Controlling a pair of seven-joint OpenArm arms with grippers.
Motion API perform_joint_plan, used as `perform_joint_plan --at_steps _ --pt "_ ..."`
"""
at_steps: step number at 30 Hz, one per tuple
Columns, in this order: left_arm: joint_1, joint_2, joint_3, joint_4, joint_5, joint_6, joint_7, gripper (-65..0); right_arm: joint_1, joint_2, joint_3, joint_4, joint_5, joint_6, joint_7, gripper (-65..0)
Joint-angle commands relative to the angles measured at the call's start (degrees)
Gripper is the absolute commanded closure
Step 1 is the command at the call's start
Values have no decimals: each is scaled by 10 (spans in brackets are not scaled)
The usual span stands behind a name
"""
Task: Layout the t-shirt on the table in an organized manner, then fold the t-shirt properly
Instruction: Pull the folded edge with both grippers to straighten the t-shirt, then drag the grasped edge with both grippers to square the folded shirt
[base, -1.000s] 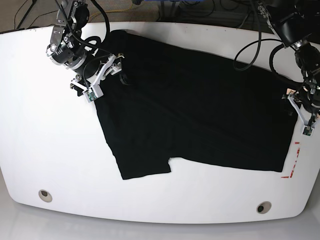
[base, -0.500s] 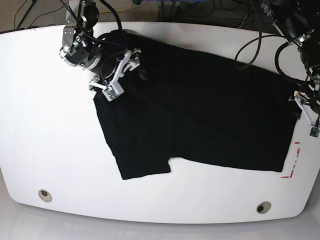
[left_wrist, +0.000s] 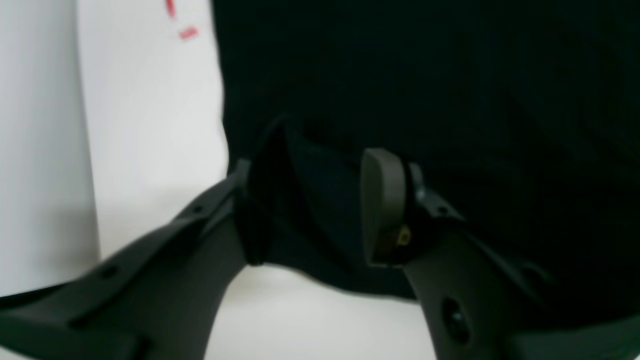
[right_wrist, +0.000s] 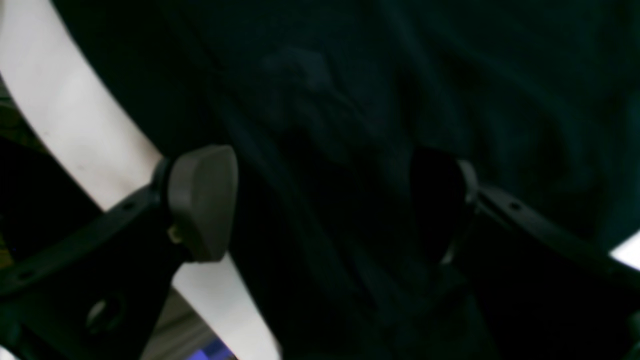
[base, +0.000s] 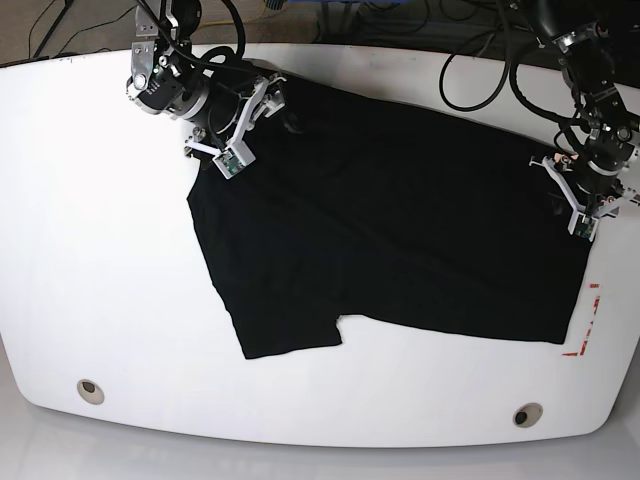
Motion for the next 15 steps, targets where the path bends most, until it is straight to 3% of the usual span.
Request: perform_joint_plan --at_steps 1,11,15 --pt "-2 -2 -2 -19 -1 1 -23 -240 -6 9 1 2 8 3 12 -509" --pt "-3 -4 -2 -104 -1 1 -68 -239 -5 16 -33 -11 -47 3 12 -501" --pt "-4 -10 -2 -134 -1 1 -69 -239 -5 16 -46 -28 -63 3 13 -407"
